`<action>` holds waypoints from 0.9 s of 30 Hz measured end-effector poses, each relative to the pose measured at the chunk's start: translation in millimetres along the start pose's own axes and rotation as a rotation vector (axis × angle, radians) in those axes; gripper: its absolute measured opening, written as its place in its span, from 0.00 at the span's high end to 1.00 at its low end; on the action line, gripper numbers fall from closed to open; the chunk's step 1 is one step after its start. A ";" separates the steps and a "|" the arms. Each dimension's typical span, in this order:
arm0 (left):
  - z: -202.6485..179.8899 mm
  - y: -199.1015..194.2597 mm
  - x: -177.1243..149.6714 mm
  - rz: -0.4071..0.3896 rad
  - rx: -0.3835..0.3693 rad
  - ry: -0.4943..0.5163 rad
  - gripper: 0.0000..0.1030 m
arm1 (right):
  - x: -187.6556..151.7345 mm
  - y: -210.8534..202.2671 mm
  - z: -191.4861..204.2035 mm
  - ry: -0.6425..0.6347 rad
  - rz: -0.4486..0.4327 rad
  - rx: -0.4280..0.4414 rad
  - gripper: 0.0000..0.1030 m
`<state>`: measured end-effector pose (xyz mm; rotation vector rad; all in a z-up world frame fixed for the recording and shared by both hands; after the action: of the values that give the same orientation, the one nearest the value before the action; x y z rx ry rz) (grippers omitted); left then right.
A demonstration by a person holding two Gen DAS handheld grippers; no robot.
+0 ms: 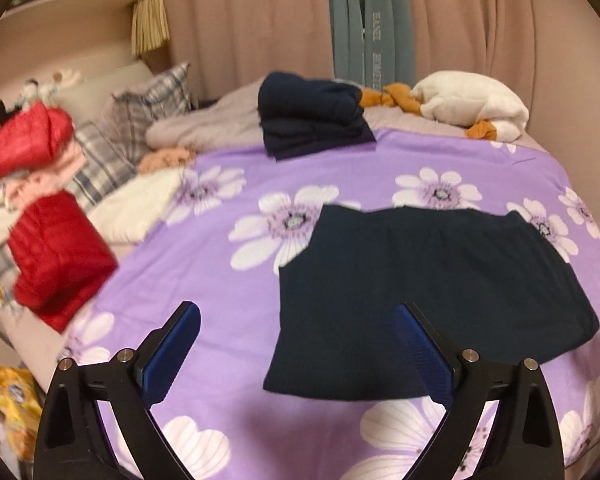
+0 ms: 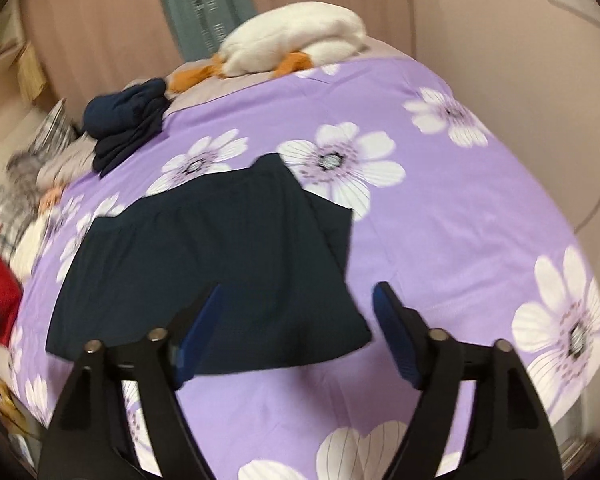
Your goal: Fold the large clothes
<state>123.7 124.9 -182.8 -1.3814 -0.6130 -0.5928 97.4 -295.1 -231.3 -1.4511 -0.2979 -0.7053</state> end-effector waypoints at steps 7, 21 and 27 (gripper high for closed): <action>-18.8 -46.6 30.5 -0.073 -0.046 0.015 0.01 | 13.9 -45.1 45.8 -0.149 -0.032 -0.003 0.00; -51.6 -106.9 62.7 -0.145 -0.070 0.033 0.01 | 46.3 -136.6 111.9 -0.261 -0.171 0.019 0.00; -63.2 -114.7 62.6 -0.112 -0.102 0.043 0.01 | 53.4 -167.7 135.3 -0.299 -0.213 0.042 0.00</action>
<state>90.6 49.2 -63.4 -1.4322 -0.6351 -0.7503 68.1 -172.4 -48.7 -1.4983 -0.7032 -0.6462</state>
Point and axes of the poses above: each gripper's, at about its wrist camera, not at the fingertips, and y roughly the way its jaws point, z to its left, x to its top, the point moved 9 cm from there along y, roughly the way its jaws point, and after that the axes turned 5 degrees about z, right-handed, at the moved point
